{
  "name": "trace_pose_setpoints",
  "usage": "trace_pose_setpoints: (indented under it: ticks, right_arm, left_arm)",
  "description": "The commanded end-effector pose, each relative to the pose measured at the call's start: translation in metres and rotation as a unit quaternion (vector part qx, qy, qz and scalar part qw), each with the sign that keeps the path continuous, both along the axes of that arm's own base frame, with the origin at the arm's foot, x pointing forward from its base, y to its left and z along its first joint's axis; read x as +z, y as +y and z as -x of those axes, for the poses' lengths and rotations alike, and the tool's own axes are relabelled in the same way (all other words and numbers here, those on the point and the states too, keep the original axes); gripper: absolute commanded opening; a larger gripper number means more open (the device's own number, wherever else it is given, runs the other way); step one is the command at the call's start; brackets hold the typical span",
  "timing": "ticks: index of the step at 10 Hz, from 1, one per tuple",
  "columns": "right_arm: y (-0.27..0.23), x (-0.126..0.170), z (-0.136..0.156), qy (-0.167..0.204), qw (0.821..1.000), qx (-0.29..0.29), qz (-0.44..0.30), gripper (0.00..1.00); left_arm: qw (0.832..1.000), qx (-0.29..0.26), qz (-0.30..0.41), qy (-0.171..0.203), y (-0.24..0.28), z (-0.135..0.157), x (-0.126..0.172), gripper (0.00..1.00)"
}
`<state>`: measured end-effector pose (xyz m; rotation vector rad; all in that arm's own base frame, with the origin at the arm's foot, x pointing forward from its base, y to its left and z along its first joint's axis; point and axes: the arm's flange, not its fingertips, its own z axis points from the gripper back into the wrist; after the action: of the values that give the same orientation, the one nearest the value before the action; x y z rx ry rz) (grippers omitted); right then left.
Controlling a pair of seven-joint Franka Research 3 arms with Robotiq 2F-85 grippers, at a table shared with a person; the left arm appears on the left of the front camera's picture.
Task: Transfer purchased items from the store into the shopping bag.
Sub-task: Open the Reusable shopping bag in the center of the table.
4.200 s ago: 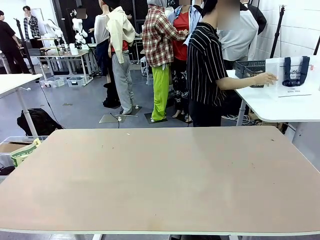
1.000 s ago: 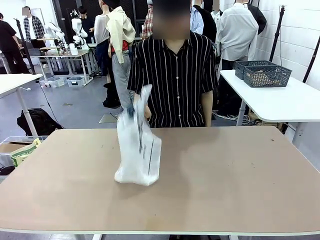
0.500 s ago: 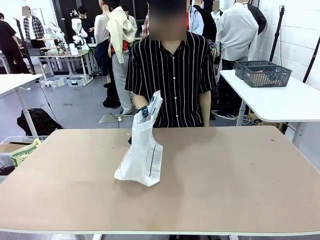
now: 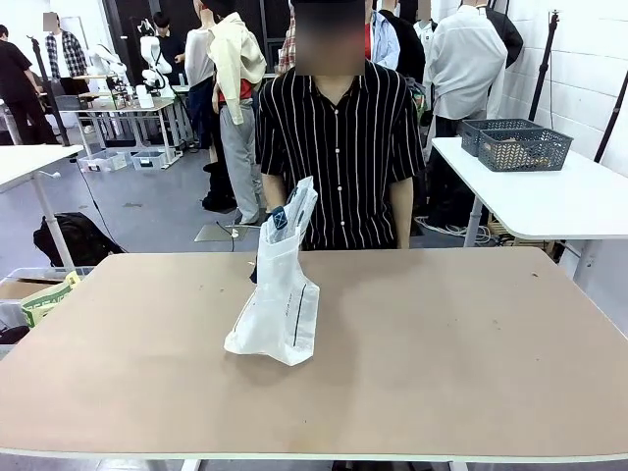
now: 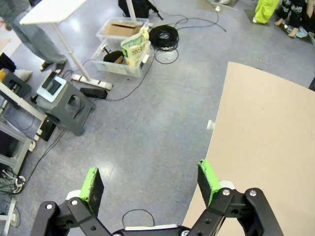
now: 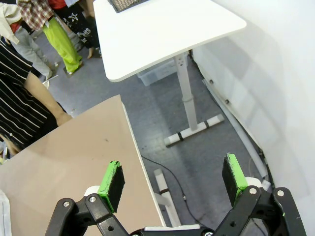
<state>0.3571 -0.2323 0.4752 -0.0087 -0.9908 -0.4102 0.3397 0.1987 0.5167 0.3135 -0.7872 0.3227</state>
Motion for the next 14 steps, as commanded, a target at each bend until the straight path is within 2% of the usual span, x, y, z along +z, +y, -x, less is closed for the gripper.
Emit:
trace_pose_setpoints:
  ticks: [1, 4, 5, 6, 7, 8, 10, 11, 12, 13, 14]
  right_arm:
    - [0.001, 0.003, 0.001, 0.006, 1.000, 0.002, 0.003, 1.00]
    - [0.000, 0.000, 0.000, 0.000, 1.000, 0.000, 0.000, 1.00]
    - [0.030, 0.014, -0.001, 0.002, 1.000, 0.024, 0.015, 1.00]
    - [0.069, 0.032, -0.005, -0.011, 0.997, 0.071, 0.010, 1.00]
    - [0.120, 0.050, -0.014, -0.014, 0.991, 0.136, -0.001, 1.00]
    - [0.171, 0.056, -0.025, 0.005, 0.986, 0.164, -0.008, 1.00]
    - [0.256, 0.052, -0.025, 0.063, 0.975, 0.212, -0.020, 1.00]
    - [0.275, 0.051, -0.021, 0.065, 0.966, 0.250, -0.030, 1.00]
    - [0.247, 0.052, -0.016, 0.053, 0.976, 0.211, -0.020, 1.00]
    - [0.281, 0.053, -0.028, 0.055, 0.971, 0.231, -0.010, 1.00]
    - [0.281, 0.053, -0.028, 0.055, 0.971, 0.231, -0.010, 1.00]
  left_arm:
    - [1.000, -0.005, -0.007, 0.003, 0.001, 0.001, 0.001, 1.00]
    - [1.000, 0.000, 0.000, 0.000, 0.000, 0.000, 0.000, 1.00]
    - [0.998, -0.058, -0.004, -0.016, -0.030, -0.020, 0.008, 1.00]
    - [0.991, -0.128, 0.020, -0.023, -0.069, -0.043, 0.019, 1.00]
    - [0.984, -0.168, 0.018, -0.047, -0.109, -0.063, 0.033, 1.00]
    - [0.976, -0.206, 0.045, -0.060, -0.138, -0.080, 0.048, 1.00]
    - [0.955, -0.283, 0.070, -0.061, -0.204, -0.084, 0.060, 1.00]
    - [0.957, -0.274, 0.080, -0.059, -0.208, -0.090, 0.059, 1.00]
    - [0.964, -0.253, 0.049, -0.070, -0.218, -0.079, 0.062, 1.00]
    - [0.964, -0.253, 0.049, -0.070, -0.218, -0.079, 0.062, 1.00]
    - [0.964, -0.253, 0.049, -0.070, -0.218, -0.079, 0.062, 1.00]
